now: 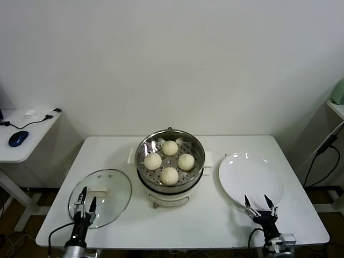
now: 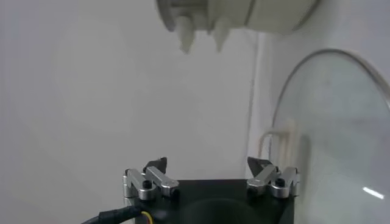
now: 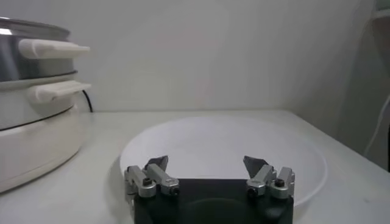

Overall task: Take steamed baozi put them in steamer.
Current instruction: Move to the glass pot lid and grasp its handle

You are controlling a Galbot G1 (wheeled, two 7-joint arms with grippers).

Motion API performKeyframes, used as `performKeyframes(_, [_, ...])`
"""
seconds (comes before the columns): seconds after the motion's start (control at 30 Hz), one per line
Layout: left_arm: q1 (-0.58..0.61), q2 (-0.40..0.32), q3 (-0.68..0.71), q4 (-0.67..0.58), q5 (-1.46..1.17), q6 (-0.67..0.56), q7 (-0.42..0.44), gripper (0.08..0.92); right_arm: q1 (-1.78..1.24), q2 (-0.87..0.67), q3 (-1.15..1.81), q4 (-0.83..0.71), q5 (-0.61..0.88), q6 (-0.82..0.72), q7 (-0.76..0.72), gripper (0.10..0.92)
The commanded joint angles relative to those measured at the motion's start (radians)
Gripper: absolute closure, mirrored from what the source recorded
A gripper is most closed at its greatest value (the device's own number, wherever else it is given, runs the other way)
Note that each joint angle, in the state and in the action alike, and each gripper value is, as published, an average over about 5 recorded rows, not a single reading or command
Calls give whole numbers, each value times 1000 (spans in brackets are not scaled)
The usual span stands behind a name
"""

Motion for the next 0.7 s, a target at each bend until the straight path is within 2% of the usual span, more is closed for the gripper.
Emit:
performKeyframes(0.03, [-109, 25, 11, 177, 122, 8, -36, 177, -30, 23, 21, 28, -20, -15, 4, 203])
performKeyframes(0.37, [-194, 48, 25, 250, 111, 9, -31, 177, -41, 28, 22, 48, -42, -21, 9, 203])
performKeyframes(0.7, [-210, 46, 41, 254, 90, 10, -17, 183, -41, 31, 23, 40, -59, -18, 4, 203])
